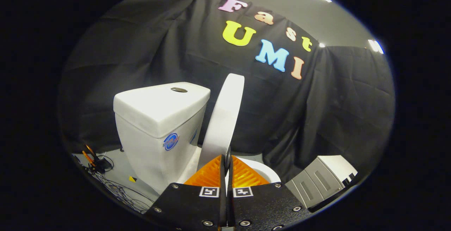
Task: Open the toilet lid.
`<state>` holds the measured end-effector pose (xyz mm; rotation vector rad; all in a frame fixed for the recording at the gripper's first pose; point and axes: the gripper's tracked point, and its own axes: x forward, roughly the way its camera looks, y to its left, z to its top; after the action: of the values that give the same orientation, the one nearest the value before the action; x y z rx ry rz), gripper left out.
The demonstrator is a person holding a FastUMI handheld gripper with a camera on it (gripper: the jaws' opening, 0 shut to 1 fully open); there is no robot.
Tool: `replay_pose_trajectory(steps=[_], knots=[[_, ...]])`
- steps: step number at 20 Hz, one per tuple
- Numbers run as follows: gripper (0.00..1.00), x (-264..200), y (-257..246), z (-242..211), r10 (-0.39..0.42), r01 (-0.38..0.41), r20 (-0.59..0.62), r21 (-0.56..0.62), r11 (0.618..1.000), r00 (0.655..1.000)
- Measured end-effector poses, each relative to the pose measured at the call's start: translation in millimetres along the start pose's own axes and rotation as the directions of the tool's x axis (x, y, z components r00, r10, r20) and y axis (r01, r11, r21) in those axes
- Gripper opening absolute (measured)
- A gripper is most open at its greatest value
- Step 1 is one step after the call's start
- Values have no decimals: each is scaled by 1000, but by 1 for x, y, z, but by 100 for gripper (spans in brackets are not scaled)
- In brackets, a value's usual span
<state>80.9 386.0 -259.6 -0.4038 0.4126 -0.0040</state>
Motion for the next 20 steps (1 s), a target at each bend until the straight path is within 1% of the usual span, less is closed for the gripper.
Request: replay_pose_trajectory(steps=[2,6,9,17,20], knots=[[0,-1,17,2,29,-29,8,-4,1000,1000],[0,-2,30,6,45,-45,10,2,999,999],[0,0,30,7,39,-39,9,7,999,999],[0,3,26,5,67,-65,-25,60,996,997],[1,3,29,6,100,-99,-28,56,994,995]])
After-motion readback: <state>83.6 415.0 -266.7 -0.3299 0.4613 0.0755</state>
